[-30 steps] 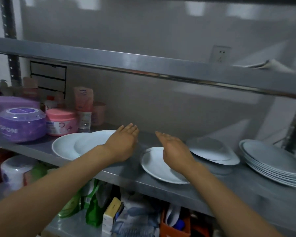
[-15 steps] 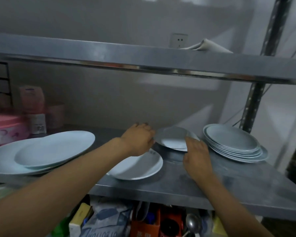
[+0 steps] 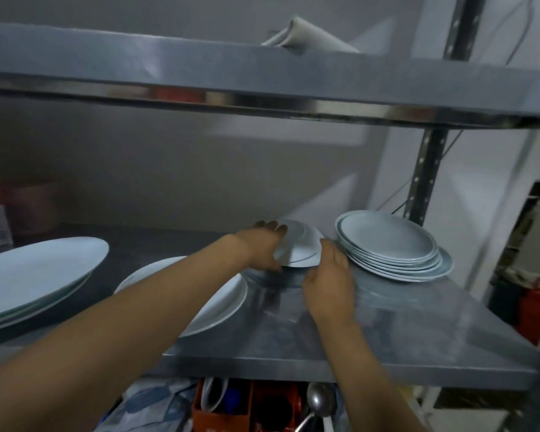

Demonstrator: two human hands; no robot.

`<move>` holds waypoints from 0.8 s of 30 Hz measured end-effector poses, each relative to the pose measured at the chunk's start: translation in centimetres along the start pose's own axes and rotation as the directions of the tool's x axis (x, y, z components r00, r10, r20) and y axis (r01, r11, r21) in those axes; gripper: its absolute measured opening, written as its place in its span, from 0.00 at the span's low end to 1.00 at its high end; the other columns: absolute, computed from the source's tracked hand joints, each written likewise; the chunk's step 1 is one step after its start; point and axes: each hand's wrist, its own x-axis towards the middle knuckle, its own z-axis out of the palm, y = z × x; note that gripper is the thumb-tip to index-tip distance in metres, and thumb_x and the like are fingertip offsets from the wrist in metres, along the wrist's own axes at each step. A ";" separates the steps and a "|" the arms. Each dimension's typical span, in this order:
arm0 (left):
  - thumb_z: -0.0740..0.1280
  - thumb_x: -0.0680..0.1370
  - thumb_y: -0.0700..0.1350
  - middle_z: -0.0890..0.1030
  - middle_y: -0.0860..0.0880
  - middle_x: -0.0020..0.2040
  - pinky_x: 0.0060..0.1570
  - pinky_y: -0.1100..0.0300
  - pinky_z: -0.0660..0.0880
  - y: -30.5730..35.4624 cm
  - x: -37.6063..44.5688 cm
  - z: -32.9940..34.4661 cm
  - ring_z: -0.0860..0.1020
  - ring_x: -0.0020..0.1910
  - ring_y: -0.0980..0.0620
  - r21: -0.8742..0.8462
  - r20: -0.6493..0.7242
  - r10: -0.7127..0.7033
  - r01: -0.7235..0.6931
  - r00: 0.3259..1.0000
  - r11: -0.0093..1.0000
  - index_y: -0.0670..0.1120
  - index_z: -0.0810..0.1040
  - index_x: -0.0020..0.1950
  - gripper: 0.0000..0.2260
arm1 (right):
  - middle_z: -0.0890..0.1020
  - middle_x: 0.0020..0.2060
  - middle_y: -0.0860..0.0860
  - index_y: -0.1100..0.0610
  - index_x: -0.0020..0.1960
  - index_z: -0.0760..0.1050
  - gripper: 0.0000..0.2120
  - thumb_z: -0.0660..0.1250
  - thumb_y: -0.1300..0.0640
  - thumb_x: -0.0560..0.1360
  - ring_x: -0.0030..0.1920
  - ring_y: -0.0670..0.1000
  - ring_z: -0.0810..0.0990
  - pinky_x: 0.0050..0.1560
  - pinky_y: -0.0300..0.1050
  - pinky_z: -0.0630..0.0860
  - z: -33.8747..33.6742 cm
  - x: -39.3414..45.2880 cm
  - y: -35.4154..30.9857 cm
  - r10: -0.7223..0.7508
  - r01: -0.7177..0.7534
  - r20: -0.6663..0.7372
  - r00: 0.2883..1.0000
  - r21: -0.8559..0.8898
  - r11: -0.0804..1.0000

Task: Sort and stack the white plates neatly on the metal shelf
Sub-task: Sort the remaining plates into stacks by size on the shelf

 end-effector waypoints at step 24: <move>0.64 0.72 0.41 0.76 0.40 0.55 0.42 0.56 0.68 -0.2 1.9 -0.4 0.77 0.51 0.39 0.158 -0.131 -0.071 0.091 0.989 0.983 0.42 0.68 0.61 0.18 | 0.72 0.67 0.55 0.58 0.73 0.63 0.30 0.61 0.66 0.71 0.68 0.56 0.67 0.64 0.48 0.68 0.3 0.5 0.9 0.009 -0.013 0.078 0.997 0.057 0.998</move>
